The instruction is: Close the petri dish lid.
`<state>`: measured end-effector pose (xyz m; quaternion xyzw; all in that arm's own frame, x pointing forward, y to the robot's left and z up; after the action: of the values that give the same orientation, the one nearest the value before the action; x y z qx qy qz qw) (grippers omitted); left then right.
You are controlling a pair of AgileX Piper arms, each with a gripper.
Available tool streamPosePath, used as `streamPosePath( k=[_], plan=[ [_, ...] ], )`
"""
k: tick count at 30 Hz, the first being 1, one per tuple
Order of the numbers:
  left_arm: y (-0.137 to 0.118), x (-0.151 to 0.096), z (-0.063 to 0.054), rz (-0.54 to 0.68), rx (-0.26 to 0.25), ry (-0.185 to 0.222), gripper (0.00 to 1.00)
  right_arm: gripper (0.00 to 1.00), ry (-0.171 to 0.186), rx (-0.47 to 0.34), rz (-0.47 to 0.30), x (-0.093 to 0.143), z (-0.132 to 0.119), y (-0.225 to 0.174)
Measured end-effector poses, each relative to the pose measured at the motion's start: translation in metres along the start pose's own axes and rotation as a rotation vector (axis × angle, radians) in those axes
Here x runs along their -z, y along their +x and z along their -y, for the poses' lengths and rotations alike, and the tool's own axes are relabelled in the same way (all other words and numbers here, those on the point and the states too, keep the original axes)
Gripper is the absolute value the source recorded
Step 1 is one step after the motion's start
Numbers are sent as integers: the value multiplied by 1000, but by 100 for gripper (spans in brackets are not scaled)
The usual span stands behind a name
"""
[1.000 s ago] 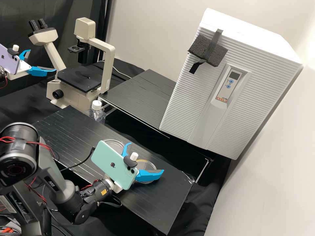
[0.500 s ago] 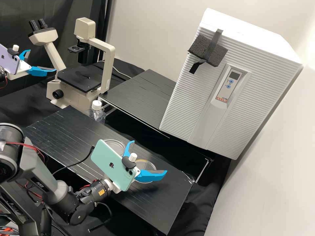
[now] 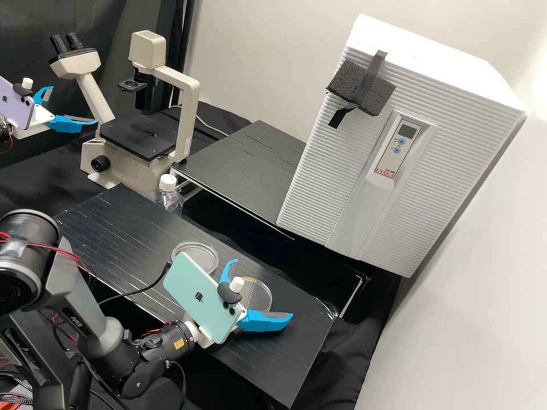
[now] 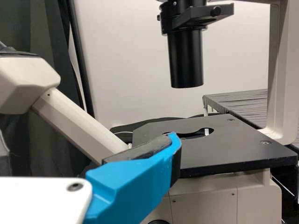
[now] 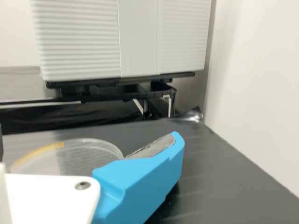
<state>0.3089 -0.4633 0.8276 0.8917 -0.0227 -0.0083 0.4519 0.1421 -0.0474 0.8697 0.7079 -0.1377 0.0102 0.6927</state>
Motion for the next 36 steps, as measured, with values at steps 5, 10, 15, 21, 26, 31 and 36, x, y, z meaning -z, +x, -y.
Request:
streamPosePath(
  k=[5,10,15,21,26,31,36],
  plan=[
    [0,0,0,0,0,0,100,100,-7,9,-1,0,0,-1],
    [0,0,0,0,0,0,100,100,-17,16,-5,0,1,0],
    [0,0,0,0,0,0,100,100,-33,39,-17,1,5,1],
    [0,0,0,0,0,0,100,100,-55,78,-22,1,11,5],
    [0,0,0,0,0,0,100,100,-49,82,-18,-1,13,6],
    [0,0,0,0,0,0,100,0,-47,84,-18,-2,15,8],
    [0,0,0,0,0,0,100,0,-41,87,-20,-2,15,8]
  ],
)
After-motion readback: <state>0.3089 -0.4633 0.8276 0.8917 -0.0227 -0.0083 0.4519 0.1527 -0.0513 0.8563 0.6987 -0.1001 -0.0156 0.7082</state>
